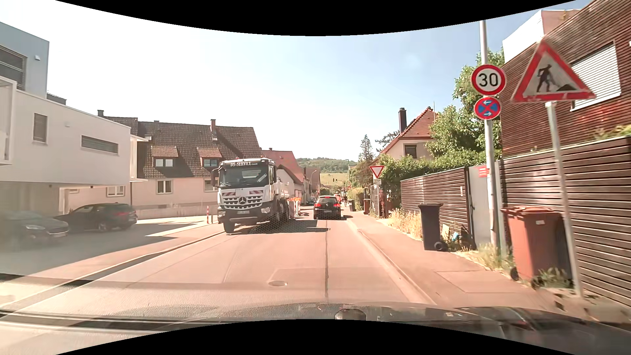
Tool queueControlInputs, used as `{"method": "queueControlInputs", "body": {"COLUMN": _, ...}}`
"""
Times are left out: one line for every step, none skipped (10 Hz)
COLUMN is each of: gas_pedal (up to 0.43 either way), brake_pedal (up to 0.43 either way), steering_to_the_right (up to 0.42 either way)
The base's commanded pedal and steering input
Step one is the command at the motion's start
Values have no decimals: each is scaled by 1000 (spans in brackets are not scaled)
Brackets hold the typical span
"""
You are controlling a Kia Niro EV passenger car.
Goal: Follow the waypoints while adhering to traffic rules and regulations
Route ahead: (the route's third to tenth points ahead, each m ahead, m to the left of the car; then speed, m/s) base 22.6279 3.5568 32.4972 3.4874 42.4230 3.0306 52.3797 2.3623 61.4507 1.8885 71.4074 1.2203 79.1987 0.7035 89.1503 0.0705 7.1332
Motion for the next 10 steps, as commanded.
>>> {"method": "queueControlInputs", "body": {"gas_pedal": 79, "brake_pedal": 0, "steering_to_the_right": 0}}
{"method": "queueControlInputs", "body": {"gas_pedal": 79, "brake_pedal": 0, "steering_to_the_right": 0}}
{"method": "queueControlInputs", "body": {"gas_pedal": 79, "brake_pedal": 0, "steering_to_the_right": 0}}
{"method": "queueControlInputs", "body": {"gas_pedal": 79, "brake_pedal": 0, "steering_to_the_right": 0}}
{"method": "queueControlInputs", "body": {"gas_pedal": 79, "brake_pedal": 0, "steering_to_the_right": 0}}
{"method": "queueControlInputs", "body": {"gas_pedal": 79, "brake_pedal": 0, "steering_to_the_right": 0}}
{"method": "queueControlInputs", "body": {"gas_pedal": 79, "brake_pedal": 0, "steering_to_the_right": 0}}
{"method": "queueControlInputs", "body": {"gas_pedal": 79, "brake_pedal": 0, "steering_to_the_right": 0}}
{"method": "queueControlInputs", "body": {"gas_pedal": 59, "brake_pedal": 0, "steering_to_the_right": -1}}
{"method": "queueControlInputs", "body": {"gas_pedal": 0, "brake_pedal": 0, "steering_to_the_right": 0}}
